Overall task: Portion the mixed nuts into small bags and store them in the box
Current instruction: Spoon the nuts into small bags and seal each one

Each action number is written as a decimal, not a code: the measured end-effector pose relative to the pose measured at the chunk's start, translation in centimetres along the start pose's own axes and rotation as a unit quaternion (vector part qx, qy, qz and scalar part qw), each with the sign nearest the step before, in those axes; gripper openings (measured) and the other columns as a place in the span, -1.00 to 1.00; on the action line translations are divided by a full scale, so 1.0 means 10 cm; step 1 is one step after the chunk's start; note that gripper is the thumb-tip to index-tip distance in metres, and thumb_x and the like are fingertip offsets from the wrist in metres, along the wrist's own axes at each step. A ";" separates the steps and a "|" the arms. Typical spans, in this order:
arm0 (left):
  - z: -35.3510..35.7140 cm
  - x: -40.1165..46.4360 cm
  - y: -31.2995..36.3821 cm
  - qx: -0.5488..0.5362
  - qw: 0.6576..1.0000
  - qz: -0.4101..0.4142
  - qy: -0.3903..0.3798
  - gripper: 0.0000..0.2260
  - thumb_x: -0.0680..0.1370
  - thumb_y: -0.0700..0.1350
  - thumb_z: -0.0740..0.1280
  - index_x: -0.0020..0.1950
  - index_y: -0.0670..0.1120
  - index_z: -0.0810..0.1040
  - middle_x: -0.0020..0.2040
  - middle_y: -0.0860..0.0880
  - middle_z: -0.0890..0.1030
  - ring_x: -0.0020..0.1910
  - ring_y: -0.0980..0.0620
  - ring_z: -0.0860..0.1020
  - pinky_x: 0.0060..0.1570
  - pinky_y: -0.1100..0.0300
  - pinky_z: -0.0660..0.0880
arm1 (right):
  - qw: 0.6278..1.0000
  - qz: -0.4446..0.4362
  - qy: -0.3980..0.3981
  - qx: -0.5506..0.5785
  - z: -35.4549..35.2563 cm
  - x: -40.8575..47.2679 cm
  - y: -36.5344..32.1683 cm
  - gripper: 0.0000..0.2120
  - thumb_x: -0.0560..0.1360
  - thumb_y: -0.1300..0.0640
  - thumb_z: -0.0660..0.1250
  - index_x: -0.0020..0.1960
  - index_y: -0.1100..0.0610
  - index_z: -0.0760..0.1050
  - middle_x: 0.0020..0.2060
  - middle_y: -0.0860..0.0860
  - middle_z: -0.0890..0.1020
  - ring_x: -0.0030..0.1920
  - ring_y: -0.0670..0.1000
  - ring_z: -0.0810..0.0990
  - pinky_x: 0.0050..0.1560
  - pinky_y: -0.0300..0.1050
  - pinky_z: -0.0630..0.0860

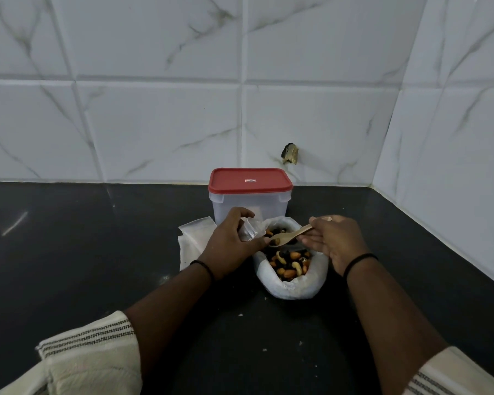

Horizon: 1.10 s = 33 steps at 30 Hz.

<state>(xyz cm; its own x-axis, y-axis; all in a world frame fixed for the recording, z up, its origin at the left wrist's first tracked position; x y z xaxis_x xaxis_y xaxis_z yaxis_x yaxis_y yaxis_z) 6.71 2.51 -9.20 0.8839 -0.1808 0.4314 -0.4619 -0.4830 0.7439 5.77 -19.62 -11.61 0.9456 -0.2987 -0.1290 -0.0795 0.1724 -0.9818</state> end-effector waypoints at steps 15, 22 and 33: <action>0.00 -0.01 0.00 -0.006 1.000 -0.007 -0.007 -0.54 0.44 0.02 0.49 0.26 0.01 0.39 -0.07 0.14 0.47 -0.21 0.23 0.44 -0.28 0.46 0.33 | 0.988 -0.112 -0.014 0.104 0.06 -0.17 -0.39 -0.85 0.61 0.22 0.29 0.12 0.30 0.51 -0.08 0.29 0.69 -0.17 0.14 0.72 -0.15 -0.07 0.68; 0.00 -0.01 0.00 -0.029 0.999 -0.018 -0.011 -0.57 0.46 -0.01 0.48 0.24 -0.01 0.40 0.01 0.13 0.54 -0.07 0.25 0.51 -0.18 0.45 0.40 | 0.962 -0.197 -0.189 -0.014 0.53 -0.47 -0.58 -0.87 0.60 0.35 0.25 0.10 0.36 0.52 0.00 0.21 0.70 -0.01 0.16 0.72 0.04 -0.04 0.66; -0.12 -0.01 -0.08 -0.303 0.945 -0.119 0.036 -0.81 0.61 0.00 0.25 0.12 -0.07 0.49 -0.04 -0.11 0.61 -0.09 -0.05 0.57 -0.16 0.09 0.54 | 0.984 -0.131 0.100 -0.066 -0.19 -0.09 -0.37 -0.91 0.59 0.18 0.30 0.01 0.18 0.57 -0.21 0.13 0.70 -0.28 0.07 0.68 -0.28 -0.06 0.63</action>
<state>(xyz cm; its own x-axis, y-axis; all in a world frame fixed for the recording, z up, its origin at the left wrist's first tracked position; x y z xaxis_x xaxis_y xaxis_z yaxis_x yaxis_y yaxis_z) 6.90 3.93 -9.18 0.9708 -0.0599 0.2322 -0.2273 0.0795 0.9706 4.65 -21.80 -8.14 0.8589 -0.4980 0.1198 0.1067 -0.0548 -0.9928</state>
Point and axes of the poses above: each hand's wrist, its own x-axis towards the middle knuckle, its own z-axis out of the palm, y = z × x, the point moved 10 cm from there along x, towards the middle knuckle
